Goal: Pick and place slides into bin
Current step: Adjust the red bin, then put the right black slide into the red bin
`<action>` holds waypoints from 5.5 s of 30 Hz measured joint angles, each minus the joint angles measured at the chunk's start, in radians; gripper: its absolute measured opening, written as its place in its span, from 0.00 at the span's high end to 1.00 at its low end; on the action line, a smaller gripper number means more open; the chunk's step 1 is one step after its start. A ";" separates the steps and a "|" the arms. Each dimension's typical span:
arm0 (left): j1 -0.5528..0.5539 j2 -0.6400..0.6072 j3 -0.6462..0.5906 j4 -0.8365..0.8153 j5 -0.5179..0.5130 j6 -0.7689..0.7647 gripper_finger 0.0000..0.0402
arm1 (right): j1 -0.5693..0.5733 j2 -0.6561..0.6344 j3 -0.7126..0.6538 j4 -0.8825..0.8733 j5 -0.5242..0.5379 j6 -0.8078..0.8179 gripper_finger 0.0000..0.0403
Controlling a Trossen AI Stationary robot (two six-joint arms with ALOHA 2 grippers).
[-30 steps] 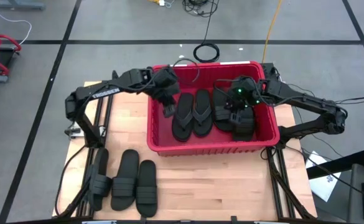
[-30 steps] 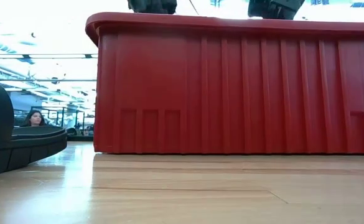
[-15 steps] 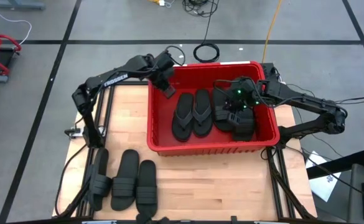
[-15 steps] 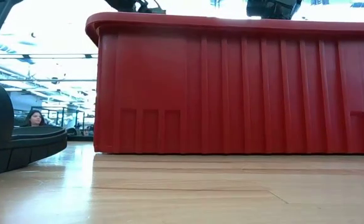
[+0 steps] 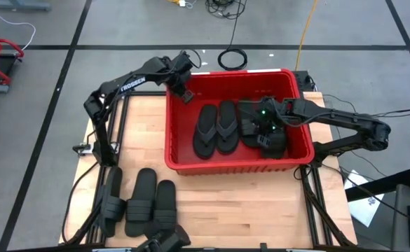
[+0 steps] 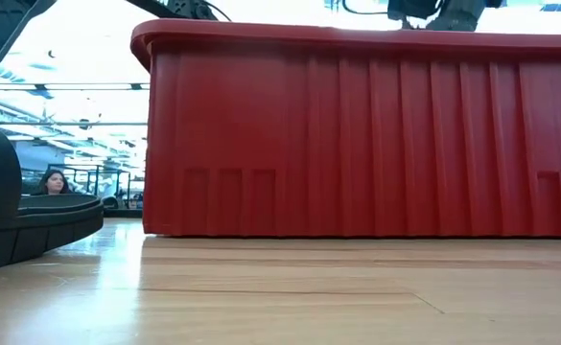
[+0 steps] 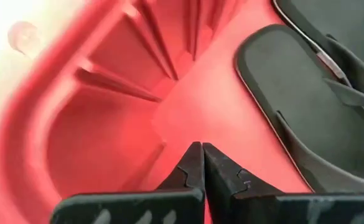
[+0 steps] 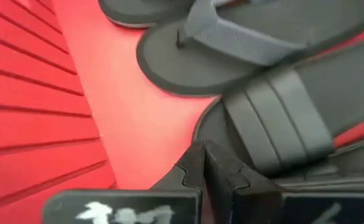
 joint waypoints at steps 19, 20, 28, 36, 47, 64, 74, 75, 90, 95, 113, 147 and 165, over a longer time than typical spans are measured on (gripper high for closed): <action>0.083 -0.003 -0.002 -0.008 0.043 0.113 1.00 | 0.000 0.000 -0.069 0.149 -0.053 0.071 1.00; 0.076 -0.010 -0.002 -0.008 0.056 0.129 1.00 | 0.000 0.000 -0.069 0.149 -0.053 0.061 1.00; -0.041 -0.196 -0.003 0.090 0.131 0.230 1.00 | 0.001 -0.040 -0.069 0.217 -0.056 -0.003 1.00; -0.302 -0.536 -0.002 0.070 0.170 0.095 1.00 | 0.022 -0.293 -0.068 0.361 -0.185 -0.011 1.00; -0.883 -0.672 -0.089 -0.215 -0.196 -0.496 1.00 | 0.100 -0.602 -0.068 0.185 -0.153 -0.096 1.00; -1.306 -0.616 -0.789 0.653 -0.013 -1.028 0.95 | 0.123 -0.652 -0.068 0.169 -0.186 -0.115 1.00; -1.342 -0.599 -0.897 0.679 0.061 -1.153 0.67 | 0.123 -0.638 -0.068 0.155 -0.186 -0.077 1.00; -1.338 -0.599 -0.900 0.679 0.075 -1.135 0.63 | 0.123 -0.637 -0.068 0.154 -0.187 -0.064 1.00; -1.310 -0.599 -1.072 0.860 0.172 -0.969 0.25 | 0.123 -0.636 -0.068 0.155 -0.212 -0.012 1.00; -1.304 -0.599 -1.140 0.897 0.173 -0.967 0.26 | 0.123 -0.636 -0.068 0.160 -0.211 0.028 1.00; -1.310 -0.521 -1.274 1.255 0.153 -0.891 0.26 | 0.123 -0.636 -0.068 0.171 -0.208 0.083 1.00; -1.337 -0.385 -0.944 1.466 0.417 -0.792 0.99 | 0.123 -0.634 -0.068 0.170 -0.206 0.041 1.00; -1.160 -0.530 -0.262 0.303 0.482 -0.307 1.00 | 0.122 -0.622 -0.068 0.219 -0.177 0.015 1.00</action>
